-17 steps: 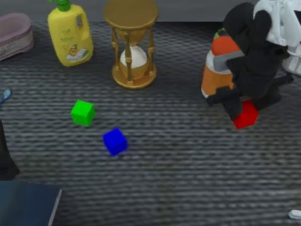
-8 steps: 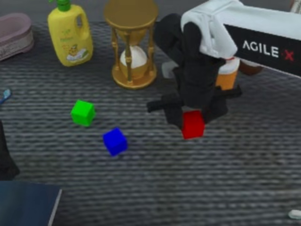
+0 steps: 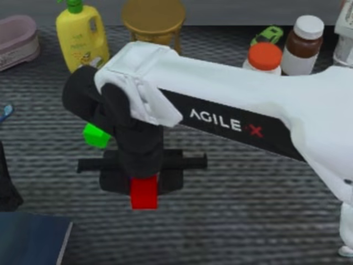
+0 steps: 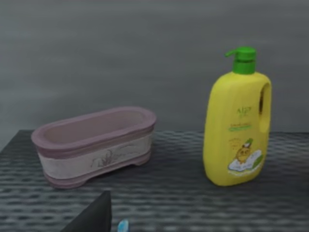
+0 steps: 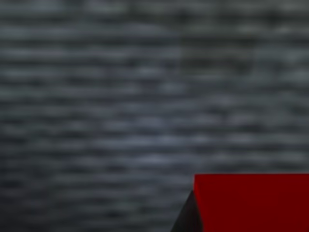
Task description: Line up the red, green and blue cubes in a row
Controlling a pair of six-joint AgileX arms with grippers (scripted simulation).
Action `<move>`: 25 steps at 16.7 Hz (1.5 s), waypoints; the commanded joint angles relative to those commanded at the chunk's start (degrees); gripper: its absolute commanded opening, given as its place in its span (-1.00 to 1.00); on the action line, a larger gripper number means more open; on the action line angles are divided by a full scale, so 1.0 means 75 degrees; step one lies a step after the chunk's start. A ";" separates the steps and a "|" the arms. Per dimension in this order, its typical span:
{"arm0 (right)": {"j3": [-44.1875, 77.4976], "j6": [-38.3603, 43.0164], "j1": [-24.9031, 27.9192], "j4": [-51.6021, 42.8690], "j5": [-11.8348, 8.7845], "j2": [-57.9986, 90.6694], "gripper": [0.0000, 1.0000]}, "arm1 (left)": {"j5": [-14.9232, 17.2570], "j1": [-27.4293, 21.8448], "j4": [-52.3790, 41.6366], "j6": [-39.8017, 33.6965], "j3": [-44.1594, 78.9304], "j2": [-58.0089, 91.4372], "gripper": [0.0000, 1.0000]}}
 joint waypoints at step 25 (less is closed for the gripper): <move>-0.1313 0.0360 0.0298 0.1796 0.0025 0.0414 -0.10 | 0.0000 0.0000 0.0000 0.0000 0.0000 0.0000 1.00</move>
